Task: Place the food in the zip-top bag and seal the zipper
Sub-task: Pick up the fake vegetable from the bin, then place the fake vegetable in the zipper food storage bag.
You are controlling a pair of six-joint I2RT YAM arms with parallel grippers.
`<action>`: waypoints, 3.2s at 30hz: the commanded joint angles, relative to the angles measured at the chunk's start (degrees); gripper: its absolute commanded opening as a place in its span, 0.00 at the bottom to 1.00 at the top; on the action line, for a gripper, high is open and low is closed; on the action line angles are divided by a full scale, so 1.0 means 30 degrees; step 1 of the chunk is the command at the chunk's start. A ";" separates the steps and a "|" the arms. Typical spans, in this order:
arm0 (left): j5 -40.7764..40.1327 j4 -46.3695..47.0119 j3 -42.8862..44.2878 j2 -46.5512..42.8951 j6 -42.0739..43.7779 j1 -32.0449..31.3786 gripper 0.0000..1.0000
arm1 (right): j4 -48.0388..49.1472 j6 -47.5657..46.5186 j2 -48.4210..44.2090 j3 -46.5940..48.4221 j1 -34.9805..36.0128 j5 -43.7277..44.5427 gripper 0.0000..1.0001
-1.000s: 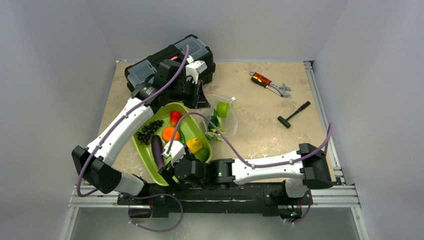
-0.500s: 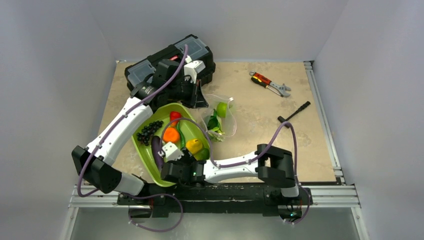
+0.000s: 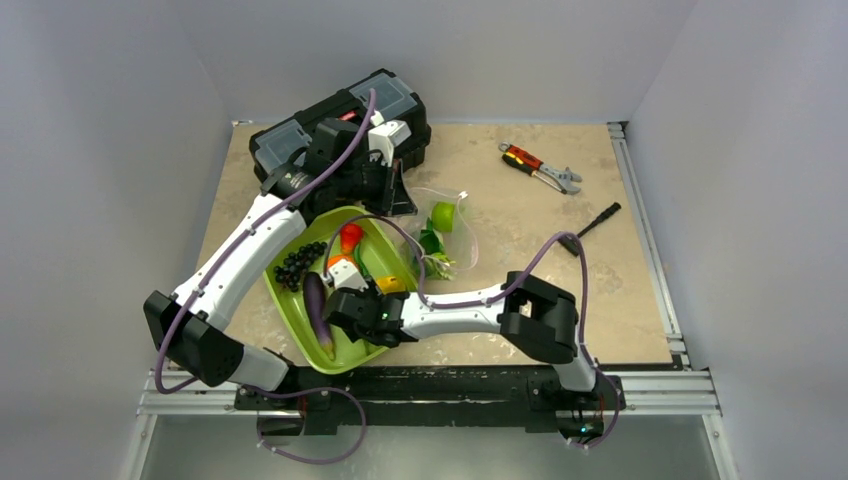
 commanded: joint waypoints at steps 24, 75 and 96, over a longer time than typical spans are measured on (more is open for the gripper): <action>0.0687 0.0621 0.0597 -0.0279 -0.0239 0.0150 0.00 | 0.1424 0.1550 0.0857 -0.0686 0.0143 -0.0047 0.18; -0.0016 0.0066 0.0814 0.0049 0.0178 0.0150 0.00 | -0.6617 -0.4826 -2.0034 -0.5121 0.0816 -0.5265 0.00; -0.0806 0.0121 0.0676 -0.0315 0.0044 -0.0932 0.00 | -1.9163 0.5061 -1.9806 0.0106 0.0717 0.0298 0.00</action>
